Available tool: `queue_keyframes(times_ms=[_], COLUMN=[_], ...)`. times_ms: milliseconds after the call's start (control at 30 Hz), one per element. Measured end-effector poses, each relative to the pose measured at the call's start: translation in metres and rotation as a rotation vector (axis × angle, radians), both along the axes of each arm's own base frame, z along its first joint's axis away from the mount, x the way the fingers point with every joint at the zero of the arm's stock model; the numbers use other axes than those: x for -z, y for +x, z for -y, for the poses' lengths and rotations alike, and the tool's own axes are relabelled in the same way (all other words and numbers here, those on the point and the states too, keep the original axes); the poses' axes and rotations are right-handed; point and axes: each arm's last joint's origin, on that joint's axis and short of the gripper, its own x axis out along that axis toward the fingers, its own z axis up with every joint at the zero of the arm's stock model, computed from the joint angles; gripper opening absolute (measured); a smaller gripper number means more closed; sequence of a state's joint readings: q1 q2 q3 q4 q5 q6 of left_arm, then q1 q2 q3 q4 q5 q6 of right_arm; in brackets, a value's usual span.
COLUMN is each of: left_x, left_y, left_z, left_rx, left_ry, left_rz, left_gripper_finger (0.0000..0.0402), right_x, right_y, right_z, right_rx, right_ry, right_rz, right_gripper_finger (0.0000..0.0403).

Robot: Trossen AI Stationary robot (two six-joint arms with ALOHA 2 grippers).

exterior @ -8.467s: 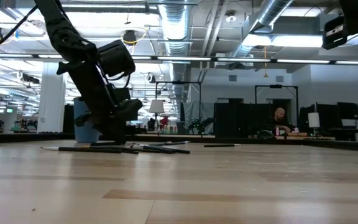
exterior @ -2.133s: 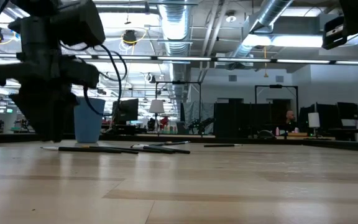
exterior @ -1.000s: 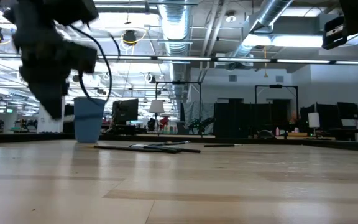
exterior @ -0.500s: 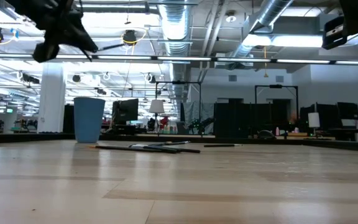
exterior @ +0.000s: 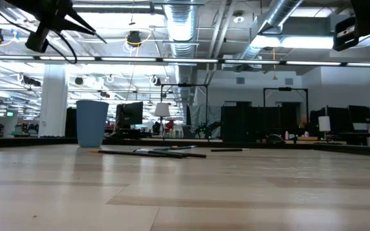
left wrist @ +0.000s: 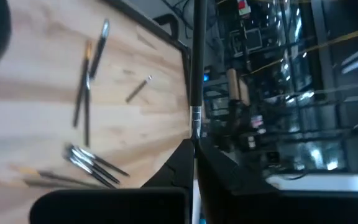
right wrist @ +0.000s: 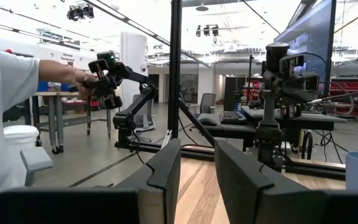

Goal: Pick & Place Paint Supplies
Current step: Put the silver paint brush into the blue cup

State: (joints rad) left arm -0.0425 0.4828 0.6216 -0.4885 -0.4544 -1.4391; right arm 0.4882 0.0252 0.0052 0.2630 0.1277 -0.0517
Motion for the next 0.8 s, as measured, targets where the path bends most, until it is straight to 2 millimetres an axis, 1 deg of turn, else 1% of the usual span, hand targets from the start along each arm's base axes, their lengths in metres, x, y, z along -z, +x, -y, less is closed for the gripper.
queue_keyframes(times_ms=[67, 200, 367, 633, 800], left_x=[0.000, -0.001, -0.002, -0.001, 0.002], left_y=[0.000, 0.000, 0.001, -0.005, 0.002], left_z=[0.000, 0.000, 0.000, -0.011, -0.014], left_rx=[-0.017, -0.028, -0.088, -0.214, -0.205], left_ry=[-0.047, -0.062, -0.205, -0.188, -0.280], left_rz=[0.026, 0.039, 0.117, 0.129, 0.118], left_gripper_finger=[0.0001, 0.0001, 0.0001, 0.0001, 0.0001], right_x=[0.000, 0.000, 0.000, 0.000, 0.000], right_y=[0.000, 0.000, 0.000, 0.000, 0.000], right_z=[0.000, 0.000, 0.000, 0.000, 0.000], right_rx=[0.000, 0.000, 0.000, 0.000, 0.000], right_ry=[0.000, 0.000, 0.000, 0.000, 0.000], right_rz=[0.001, 0.000, 0.001, 0.001, 0.001], right_gripper_finger=[0.0092, 0.0092, 0.0092, 0.0092, 0.0092])
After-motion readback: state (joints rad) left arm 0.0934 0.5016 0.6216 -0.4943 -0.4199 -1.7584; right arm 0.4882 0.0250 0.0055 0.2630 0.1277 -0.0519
